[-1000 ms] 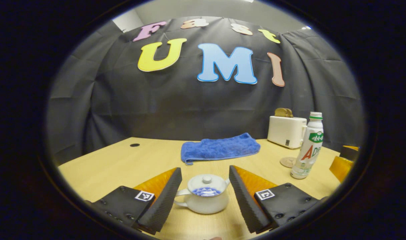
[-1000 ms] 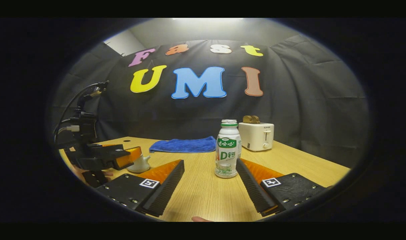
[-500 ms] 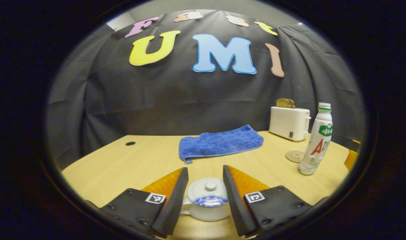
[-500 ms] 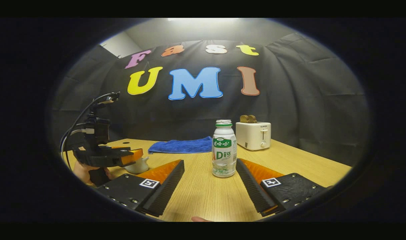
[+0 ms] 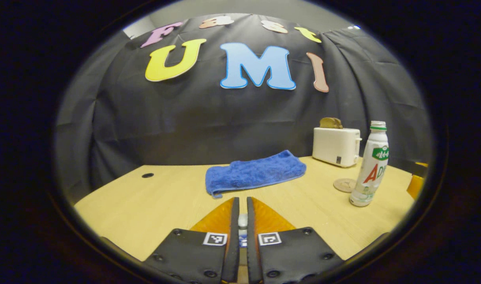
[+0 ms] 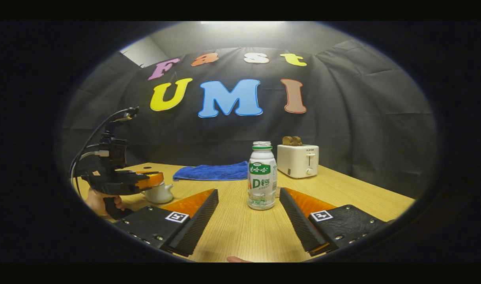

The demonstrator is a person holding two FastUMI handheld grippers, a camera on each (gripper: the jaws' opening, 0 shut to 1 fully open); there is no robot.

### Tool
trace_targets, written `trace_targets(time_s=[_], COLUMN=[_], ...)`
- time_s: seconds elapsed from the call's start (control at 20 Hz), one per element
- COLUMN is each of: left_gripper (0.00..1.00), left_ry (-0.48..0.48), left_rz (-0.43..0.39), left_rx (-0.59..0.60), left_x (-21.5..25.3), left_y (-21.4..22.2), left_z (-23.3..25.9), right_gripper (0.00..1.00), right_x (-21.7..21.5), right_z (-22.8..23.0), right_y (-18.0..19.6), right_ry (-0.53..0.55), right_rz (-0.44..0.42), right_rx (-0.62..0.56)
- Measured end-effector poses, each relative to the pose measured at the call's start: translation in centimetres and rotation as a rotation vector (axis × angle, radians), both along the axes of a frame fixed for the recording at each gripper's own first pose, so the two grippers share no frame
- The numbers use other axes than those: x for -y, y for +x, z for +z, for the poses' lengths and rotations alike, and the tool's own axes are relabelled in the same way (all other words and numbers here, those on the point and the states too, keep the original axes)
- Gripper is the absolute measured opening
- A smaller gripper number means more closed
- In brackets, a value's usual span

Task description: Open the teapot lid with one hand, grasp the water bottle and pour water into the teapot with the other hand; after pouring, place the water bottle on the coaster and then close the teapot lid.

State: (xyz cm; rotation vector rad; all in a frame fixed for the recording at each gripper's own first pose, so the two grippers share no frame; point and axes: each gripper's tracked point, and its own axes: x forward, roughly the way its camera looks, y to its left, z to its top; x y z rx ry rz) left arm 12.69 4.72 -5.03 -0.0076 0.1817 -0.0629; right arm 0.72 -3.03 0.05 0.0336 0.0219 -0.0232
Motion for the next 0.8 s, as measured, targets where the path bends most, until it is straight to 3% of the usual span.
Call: trace_targets(time_s=[0.05, 0.1, 0.15, 0.35, 0.5, 0.8], left_gripper=[0.14, 0.18, 0.13, 0.17, 0.12, 0.16], left_ry=[0.0, -0.012, -0.025, -0.065, -0.089, -0.077], left_rz=[0.0, -0.005, -0.008, -0.029, -0.048, -0.106], left_rx=[0.005, 0.012, 0.025, 0.094, 0.127, 0.178], left_x=[-0.1, 0.1, 0.1, 0.1, 0.3, 1.6], left_y=[0.0, -0.1, -0.2, -2.4, -5.6, -11.9], left_z=[0.1, 0.4, 1.1, 4.6, 6.1, 7.2], right_gripper=[0.96, 0.96, 0.96, 0.96, 0.96, 0.96], right_x=[0.1, 0.1, 0.0, 0.4, 1.4, 2.8], right_z=[0.0, 0.1, 0.1, 0.6, 0.6, 0.3], right_y=[0.1, 0.2, 0.3, 1.1, 2.2, 6.4], right_ry=[-0.008, -0.014, -0.009, 0.004, -0.014, -0.07], right_rz=[-0.001, 0.0, 0.013, 0.021, 0.005, -0.022], right_rx=[0.001, 0.003, 0.002, 0.009, 0.003, -0.009])
